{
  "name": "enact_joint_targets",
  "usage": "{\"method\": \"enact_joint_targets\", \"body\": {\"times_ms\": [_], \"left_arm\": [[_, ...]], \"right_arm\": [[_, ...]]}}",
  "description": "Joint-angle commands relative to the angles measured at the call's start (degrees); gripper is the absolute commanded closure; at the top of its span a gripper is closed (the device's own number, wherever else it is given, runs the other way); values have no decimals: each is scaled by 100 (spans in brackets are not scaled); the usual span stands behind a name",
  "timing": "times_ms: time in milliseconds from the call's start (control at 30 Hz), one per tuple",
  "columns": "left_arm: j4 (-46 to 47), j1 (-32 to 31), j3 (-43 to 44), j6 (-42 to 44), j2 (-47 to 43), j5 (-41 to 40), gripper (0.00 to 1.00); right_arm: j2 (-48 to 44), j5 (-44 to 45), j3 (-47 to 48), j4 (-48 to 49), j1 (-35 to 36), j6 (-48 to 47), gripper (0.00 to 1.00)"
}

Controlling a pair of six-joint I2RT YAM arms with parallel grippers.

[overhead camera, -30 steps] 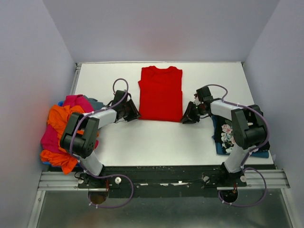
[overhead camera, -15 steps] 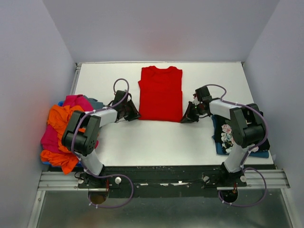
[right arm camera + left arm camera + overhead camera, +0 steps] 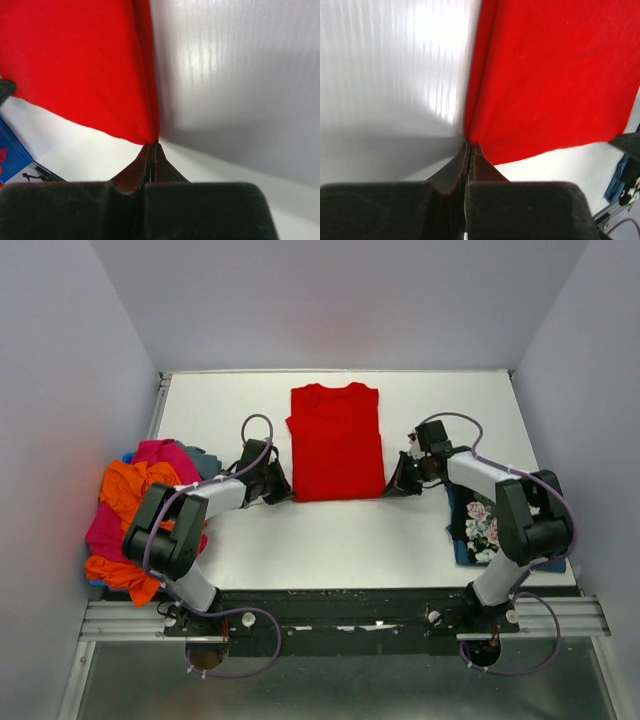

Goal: Fold and stack the t-shirts
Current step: Grab one side of the 2/3 rectangular tshirt with both arms, then fold the long partially folded tshirt into a neat square

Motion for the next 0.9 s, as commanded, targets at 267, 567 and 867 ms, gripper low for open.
{"method": "enact_joint_targets", "body": {"times_ms": [267, 567, 867], "left_arm": [[-1810, -563, -939, 32, -2505, -20, 100], [-2400, -476, -229, 22, -3131, 121, 100], [-1487, 324, 1519, 110, -1383, -169, 100]], "right_arm": [[-2810, -200, -1111, -1151, 45, -311, 99], [-3165, 282, -147, -1724, 10, -320, 99], [-828, 336, 2191, -1636, -324, -92, 99]]}}
